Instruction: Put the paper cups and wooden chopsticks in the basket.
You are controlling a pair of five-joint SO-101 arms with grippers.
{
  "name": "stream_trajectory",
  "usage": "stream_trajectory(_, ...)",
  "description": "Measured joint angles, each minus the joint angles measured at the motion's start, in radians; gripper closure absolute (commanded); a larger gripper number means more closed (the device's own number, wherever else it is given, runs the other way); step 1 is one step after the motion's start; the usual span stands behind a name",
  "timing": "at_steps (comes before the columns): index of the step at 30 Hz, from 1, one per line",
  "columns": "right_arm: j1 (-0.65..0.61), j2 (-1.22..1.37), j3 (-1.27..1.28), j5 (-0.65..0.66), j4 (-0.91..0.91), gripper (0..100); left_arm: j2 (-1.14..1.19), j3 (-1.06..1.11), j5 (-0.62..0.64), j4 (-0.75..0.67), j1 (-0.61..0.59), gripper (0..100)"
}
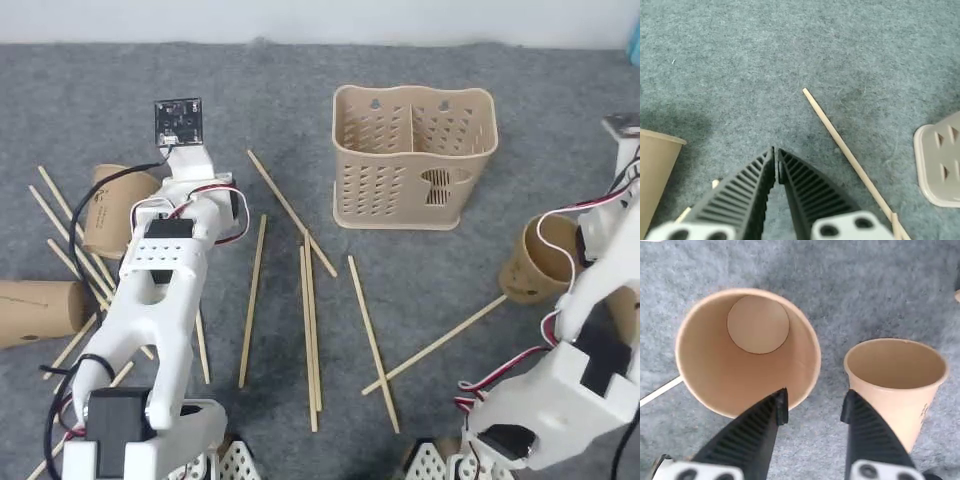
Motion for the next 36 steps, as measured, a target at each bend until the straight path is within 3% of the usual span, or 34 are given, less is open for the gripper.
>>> stream_trajectory(8, 0.021, -0.009, 0.066, -0.057, -0.014, 84.3, 0.0, 0.0, -0.002, 0.0, 0.008, 99)
stream_trajectory(17, 0.023, -0.13, 0.334, -0.17, -0.253, 85.1, 0.0, 0.0, -0.002, 0.0, 0.008, 99)
stream_trajectory(21, 0.023, -0.249, 0.462, -0.236, -0.35, 99.8, 0.0, 0.0, -0.002, 0.0, 0.008, 99)
stream_trajectory(24, 0.023, -0.328, 0.534, -0.288, -0.396, 95.8, 0.0, 0.0, -0.002, 0.0, 0.008, 99)
stream_trajectory(30, 0.012, -0.384, 0.654, -0.308, -0.493, 96.9, 0.0, 0.0, -0.002, 0.0, 0.008, 99)
stream_trajectory(36, 0.011, -0.384, 0.667, -0.308, -0.516, 86.5, 0.0, 0.0, -0.002, 0.0, 0.008, 99)
